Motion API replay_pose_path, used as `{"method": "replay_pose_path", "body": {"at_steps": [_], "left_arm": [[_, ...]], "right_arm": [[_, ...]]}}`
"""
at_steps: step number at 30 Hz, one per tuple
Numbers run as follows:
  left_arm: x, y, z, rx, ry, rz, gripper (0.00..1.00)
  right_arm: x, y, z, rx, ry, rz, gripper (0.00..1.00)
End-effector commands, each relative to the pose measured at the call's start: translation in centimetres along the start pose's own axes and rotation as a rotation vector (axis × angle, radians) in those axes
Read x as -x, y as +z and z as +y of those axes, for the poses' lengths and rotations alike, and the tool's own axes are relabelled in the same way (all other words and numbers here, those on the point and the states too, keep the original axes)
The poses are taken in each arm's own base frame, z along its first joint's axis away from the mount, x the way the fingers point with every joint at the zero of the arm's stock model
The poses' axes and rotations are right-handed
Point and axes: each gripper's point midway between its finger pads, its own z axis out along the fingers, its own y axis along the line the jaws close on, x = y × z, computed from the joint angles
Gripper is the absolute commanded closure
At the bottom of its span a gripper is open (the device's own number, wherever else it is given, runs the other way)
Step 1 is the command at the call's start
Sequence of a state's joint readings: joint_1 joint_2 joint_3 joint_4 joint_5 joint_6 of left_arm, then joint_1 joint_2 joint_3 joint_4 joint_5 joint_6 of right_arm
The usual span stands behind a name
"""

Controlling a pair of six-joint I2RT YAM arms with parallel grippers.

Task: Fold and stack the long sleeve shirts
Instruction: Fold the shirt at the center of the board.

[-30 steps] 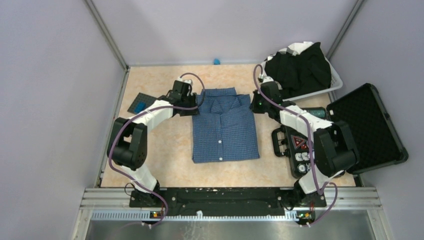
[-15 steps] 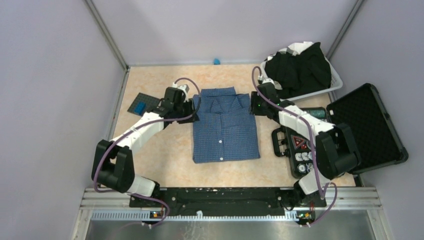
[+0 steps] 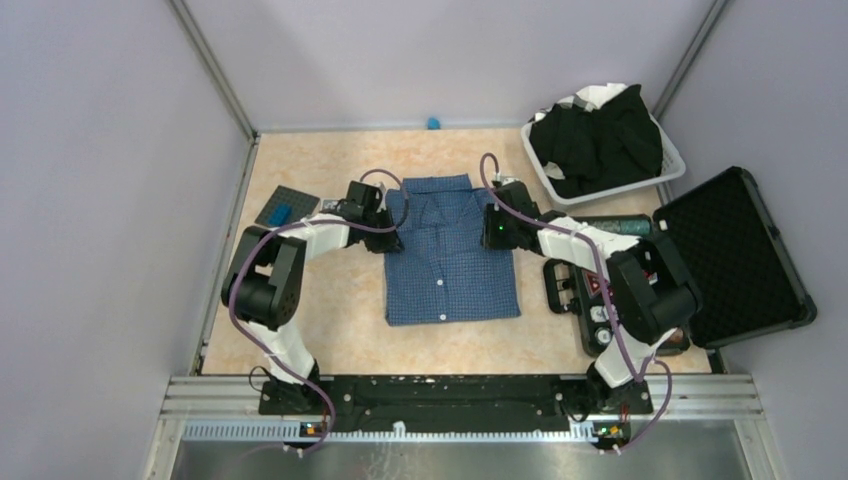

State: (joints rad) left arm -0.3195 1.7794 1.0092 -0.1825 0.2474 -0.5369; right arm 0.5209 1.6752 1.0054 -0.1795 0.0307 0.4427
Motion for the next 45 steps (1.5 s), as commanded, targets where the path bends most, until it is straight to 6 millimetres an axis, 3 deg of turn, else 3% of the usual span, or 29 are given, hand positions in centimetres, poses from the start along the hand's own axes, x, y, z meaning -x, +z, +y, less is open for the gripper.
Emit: {"method": "replay_pose_path", "body": {"at_steps": [1, 5, 8, 11, 15, 20, 25, 33, 38, 45], "left_arm": [[1.1, 0.4, 1.2, 0.003, -0.034, -0.049, 0.77], [0.9, -0.5, 0.9, -0.013, -0.013, -0.046, 0.71], [1.2, -2.7, -0.8, -0.056, 0.023, -0.064, 0.6], [-0.5, -5.7, -1.5, -0.026, 0.051, -0.052, 0.45], [-5.4, -8.0, -0.5, 0.031, 0.019, 0.004, 0.39], [-10.2, -9.3, 0.2, 0.073, 0.002, 0.044, 0.4], [-12.8, -9.8, 0.4, 0.099, 0.01, 0.06, 0.39], [-14.9, -10.3, 1.6, 0.119, -0.036, 0.076, 0.42], [-15.4, -10.4, 2.3, 0.132, -0.046, 0.072, 0.43], [-15.6, -9.6, 1.1, 0.063, -0.072, 0.077, 0.45]], "right_arm": [[-2.0, 1.3, -1.9, -0.018, 0.025, 0.052, 0.59], [-2.3, 0.6, -2.8, -0.037, 0.038, 0.063, 0.49], [-0.8, -1.8, -2.3, -0.032, 0.035, 0.031, 0.45], [-1.1, -4.5, -2.9, -0.062, 0.047, 0.026, 0.43], [-4.9, -7.4, -5.2, -0.142, 0.087, 0.089, 0.44], [-10.2, -9.3, -4.9, -0.09, 0.164, 0.172, 0.52], [-12.8, -9.8, -5.2, -0.088, 0.21, 0.191, 0.52], [-14.1, -9.2, -3.4, -0.022, 0.248, 0.205, 0.54], [-13.6, -9.5, -3.3, -0.017, 0.258, 0.176, 0.54], [-12.7, -10.1, -3.1, -0.004, 0.271, 0.134, 0.55]]}}
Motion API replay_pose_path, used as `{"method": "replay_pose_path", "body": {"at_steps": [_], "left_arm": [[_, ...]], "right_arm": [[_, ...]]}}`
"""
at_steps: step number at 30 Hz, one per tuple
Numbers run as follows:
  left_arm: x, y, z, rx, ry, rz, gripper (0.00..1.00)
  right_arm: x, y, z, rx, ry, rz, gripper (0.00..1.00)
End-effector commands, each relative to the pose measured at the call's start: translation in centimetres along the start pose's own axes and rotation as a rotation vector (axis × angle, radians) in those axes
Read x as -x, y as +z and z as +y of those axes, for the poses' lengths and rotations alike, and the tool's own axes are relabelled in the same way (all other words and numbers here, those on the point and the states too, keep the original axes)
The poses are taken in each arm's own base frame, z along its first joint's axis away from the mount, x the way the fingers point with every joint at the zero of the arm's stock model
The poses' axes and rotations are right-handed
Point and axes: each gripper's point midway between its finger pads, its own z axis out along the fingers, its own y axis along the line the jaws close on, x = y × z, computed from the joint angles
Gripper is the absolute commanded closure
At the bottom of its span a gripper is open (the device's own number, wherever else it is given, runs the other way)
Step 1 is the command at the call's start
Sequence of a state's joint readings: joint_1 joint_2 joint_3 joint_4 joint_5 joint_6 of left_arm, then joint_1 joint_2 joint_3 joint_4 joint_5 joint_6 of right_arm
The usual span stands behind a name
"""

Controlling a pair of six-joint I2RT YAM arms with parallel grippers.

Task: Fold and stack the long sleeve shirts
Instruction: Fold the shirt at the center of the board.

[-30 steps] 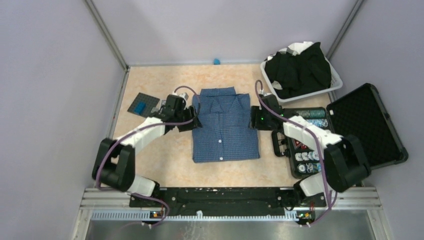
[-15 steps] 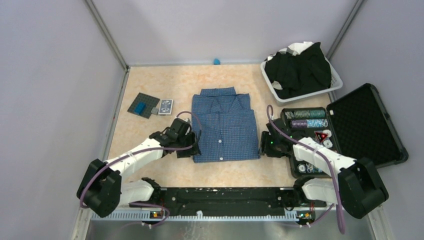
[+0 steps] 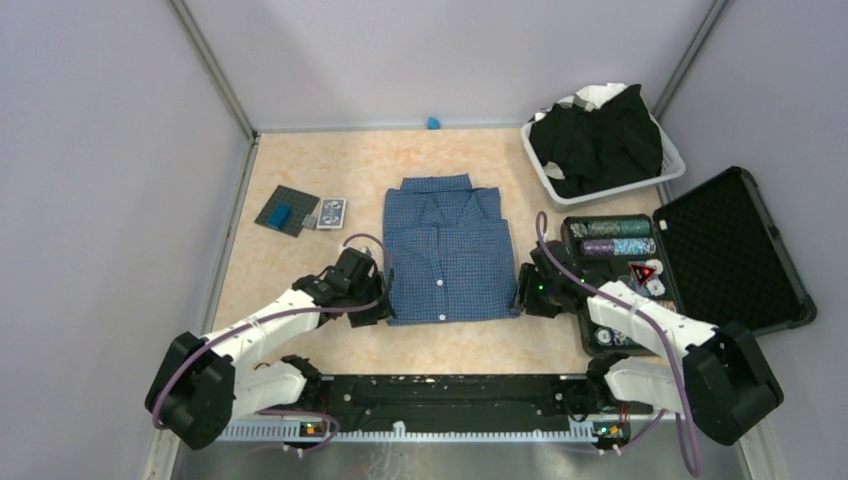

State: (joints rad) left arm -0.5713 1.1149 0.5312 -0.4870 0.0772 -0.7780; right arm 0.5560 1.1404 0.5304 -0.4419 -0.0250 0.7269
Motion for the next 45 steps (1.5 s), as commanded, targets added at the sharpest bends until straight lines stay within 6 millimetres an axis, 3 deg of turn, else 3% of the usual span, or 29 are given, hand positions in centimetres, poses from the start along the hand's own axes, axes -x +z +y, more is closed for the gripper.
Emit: {"method": "replay_pose_path", "body": {"at_steps": [1, 13, 21, 26, 29, 33, 39, 45], "left_arm": [[0.3, 0.3, -1.1, -0.059, -0.026, -0.017, 0.46], [-0.2, 1.0, 0.0, -0.01, -0.021, -0.005, 0.49], [-0.9, 1.9, -0.2, -0.015, -0.011, 0.027, 0.51], [-1.8, 2.5, -0.9, -0.045, -0.014, 0.066, 0.59], [-2.1, 2.5, -1.1, -0.055, -0.015, 0.089, 0.71], [-2.3, 1.7, -2.1, -0.098, -0.004, 0.11, 0.89], [-4.2, -0.6, -3.1, -0.184, 0.021, 0.198, 1.0], [-7.6, -4.0, -2.2, -0.234, 0.055, 0.316, 1.0]], "right_arm": [[1.5, -1.4, 1.6, 0.067, 0.016, -0.084, 0.55], [-0.8, 0.6, -0.1, 0.013, 0.011, -0.014, 0.59], [-1.5, 1.4, -0.1, 0.005, 0.002, 0.008, 0.66], [-1.1, 1.2, 0.2, 0.01, 0.003, -0.004, 0.72], [-1.0, 1.0, 0.3, 0.02, 0.003, -0.013, 0.78], [-0.8, 0.5, 1.1, 0.048, -0.01, -0.003, 1.0], [-1.2, -1.5, 2.3, 0.101, -0.018, -0.001, 1.0], [-5.3, -3.8, 3.0, 0.148, -0.027, 0.074, 1.0]]}}
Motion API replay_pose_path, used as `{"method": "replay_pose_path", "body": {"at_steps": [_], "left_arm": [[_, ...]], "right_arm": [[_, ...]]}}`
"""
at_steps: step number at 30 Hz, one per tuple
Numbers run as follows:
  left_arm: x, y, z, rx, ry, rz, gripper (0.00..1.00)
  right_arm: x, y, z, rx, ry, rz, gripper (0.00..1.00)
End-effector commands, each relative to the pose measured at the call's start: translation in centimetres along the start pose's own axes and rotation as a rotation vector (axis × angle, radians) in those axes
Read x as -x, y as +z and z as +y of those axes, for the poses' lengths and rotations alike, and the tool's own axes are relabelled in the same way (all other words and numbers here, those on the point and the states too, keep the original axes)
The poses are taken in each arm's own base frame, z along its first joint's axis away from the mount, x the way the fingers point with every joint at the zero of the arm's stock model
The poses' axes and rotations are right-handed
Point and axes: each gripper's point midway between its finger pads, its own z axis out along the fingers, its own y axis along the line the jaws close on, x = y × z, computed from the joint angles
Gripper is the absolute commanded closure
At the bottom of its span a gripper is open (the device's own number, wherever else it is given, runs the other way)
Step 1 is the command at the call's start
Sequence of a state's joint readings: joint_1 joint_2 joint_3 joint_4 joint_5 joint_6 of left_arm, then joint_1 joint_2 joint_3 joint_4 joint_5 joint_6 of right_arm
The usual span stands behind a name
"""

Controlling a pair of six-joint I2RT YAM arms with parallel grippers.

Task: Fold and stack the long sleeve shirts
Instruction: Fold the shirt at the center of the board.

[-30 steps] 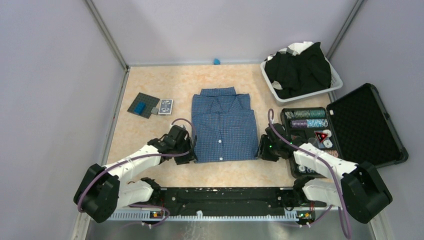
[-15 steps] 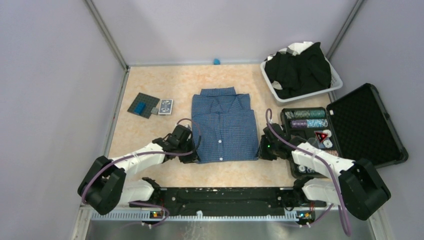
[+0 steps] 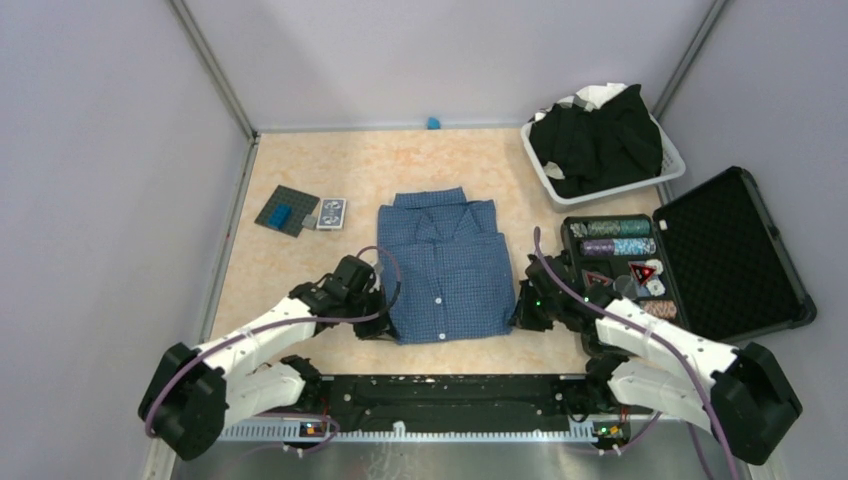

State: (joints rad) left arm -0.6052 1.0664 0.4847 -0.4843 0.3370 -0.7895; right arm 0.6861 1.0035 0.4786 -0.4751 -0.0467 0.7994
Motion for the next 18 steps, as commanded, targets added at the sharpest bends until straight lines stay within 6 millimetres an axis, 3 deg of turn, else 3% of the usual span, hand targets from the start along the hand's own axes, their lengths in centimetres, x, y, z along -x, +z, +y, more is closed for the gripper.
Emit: {"method": "replay_pose_path", "body": {"at_steps": [1, 4, 9, 16, 18], "left_arm": [[-4.0, -2.6, 0.0, -0.049, 0.038, 0.135, 1.0], [-5.0, -4.1, 0.1, -0.06, 0.052, 0.139, 1.0], [-5.1, -5.2, -0.2, -0.086, 0.062, 0.1, 1.0], [-3.1, -6.3, -1.5, -0.082, 0.057, 0.016, 1.0], [-2.4, -7.1, -2.7, -0.105, 0.066, -0.007, 1.0]], "right_arm": [[-2.7, -2.5, 1.5, 0.064, 0.018, 0.051, 1.0], [-3.3, -4.1, 1.8, 0.099, 0.028, 0.035, 1.0], [-1.3, -5.8, 2.8, 0.119, 0.013, -0.046, 1.0], [1.0, -7.2, 3.9, 0.119, 0.002, -0.124, 1.0], [2.2, -8.5, 5.1, 0.149, -0.004, -0.154, 1.0]]}}
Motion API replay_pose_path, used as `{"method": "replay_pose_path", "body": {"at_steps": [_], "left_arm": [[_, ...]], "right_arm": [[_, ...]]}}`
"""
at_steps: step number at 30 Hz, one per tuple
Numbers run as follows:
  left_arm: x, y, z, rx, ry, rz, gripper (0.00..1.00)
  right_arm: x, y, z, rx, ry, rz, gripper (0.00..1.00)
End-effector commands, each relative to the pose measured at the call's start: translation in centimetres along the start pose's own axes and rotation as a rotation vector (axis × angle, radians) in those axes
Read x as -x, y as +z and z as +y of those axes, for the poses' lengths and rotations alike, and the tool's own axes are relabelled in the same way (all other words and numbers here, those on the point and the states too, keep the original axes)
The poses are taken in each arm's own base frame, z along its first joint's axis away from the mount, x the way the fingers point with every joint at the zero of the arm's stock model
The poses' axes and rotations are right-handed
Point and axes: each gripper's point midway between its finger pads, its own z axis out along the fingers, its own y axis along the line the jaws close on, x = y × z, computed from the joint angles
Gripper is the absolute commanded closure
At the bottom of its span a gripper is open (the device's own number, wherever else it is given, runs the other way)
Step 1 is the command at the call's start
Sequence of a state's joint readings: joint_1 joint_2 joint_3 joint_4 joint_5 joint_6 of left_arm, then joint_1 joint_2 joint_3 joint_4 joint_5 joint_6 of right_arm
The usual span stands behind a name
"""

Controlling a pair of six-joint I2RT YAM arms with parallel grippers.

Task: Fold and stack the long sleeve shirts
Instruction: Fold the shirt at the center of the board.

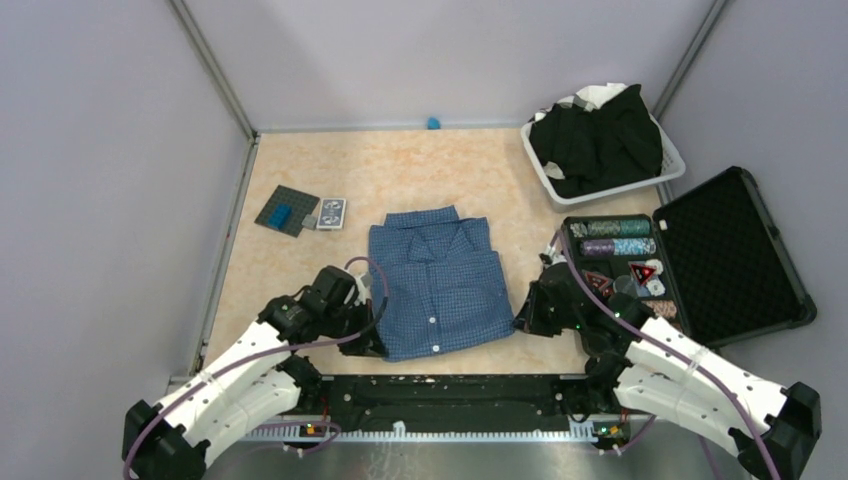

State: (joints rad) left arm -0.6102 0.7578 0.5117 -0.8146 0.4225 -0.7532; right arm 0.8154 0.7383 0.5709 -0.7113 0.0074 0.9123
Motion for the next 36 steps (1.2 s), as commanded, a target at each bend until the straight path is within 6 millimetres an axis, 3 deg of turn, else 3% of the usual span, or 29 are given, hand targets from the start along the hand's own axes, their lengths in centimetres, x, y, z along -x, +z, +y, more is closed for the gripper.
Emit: {"method": "replay_pose_path", "body": {"at_steps": [1, 4, 6, 8, 10, 13, 15, 18, 21, 25, 29, 31, 33, 36], "left_arm": [[2.5, -2.2, -3.1, -0.046, 0.033, -0.09, 1.0], [5.9, -3.9, -5.3, -0.044, 0.066, -0.198, 1.0], [9.0, -4.3, -6.2, -0.039, 0.064, -0.232, 1.0], [12.9, -4.3, -6.5, -0.09, 0.027, -0.253, 1.0], [18.2, -4.4, -6.2, -0.12, 0.004, -0.347, 1.0], [26.8, -2.3, -3.0, -0.076, -0.105, -0.462, 1.0], [31.5, -0.6, -0.9, -0.053, -0.16, -0.482, 1.0], [34.8, 3.6, 2.6, 0.027, -0.201, -0.447, 1.0], [35.2, 5.9, 3.7, 0.017, -0.21, -0.426, 1.0], [32.3, 6.4, 3.0, 0.002, -0.199, -0.399, 1.0], [26.1, 5.7, 1.4, -0.047, -0.195, -0.359, 1.0], [23.6, 4.1, 0.5, -0.069, -0.178, -0.37, 1.0], [21.8, 2.4, 0.0, -0.078, -0.153, -0.385, 1.0], [21.3, -0.5, -1.3, -0.075, -0.087, -0.436, 1.0]], "right_arm": [[3.8, -2.7, 3.5, 0.063, -0.023, -0.115, 1.0], [7.1, -3.9, 5.4, 0.033, -0.069, -0.18, 1.0], [9.9, -3.1, 6.6, 0.002, -0.096, -0.19, 1.0], [13.7, -2.2, 8.6, 0.065, -0.097, -0.224, 1.0], [18.9, -0.4, 9.2, 0.062, -0.085, -0.289, 1.0], [25.7, 4.2, 10.7, 0.086, -0.094, -0.338, 1.0], [28.6, 8.4, 10.8, 0.084, -0.086, -0.336, 1.0], [30.5, 14.9, 9.1, 0.046, -0.063, -0.298, 1.0], [29.0, 19.2, 5.7, 0.009, -0.017, -0.232, 1.0], [24.8, 19.1, 2.8, -0.025, 0.013, -0.192, 1.0], [19.4, 15.6, 1.1, -0.022, 0.051, -0.163, 1.0], [17.0, 13.6, 0.4, -0.047, 0.04, -0.152, 1.0], [16.1, 11.2, -0.1, -0.074, 0.031, -0.168, 1.0], [16.9, 7.7, 0.9, -0.064, 0.008, -0.221, 1.0]]}}
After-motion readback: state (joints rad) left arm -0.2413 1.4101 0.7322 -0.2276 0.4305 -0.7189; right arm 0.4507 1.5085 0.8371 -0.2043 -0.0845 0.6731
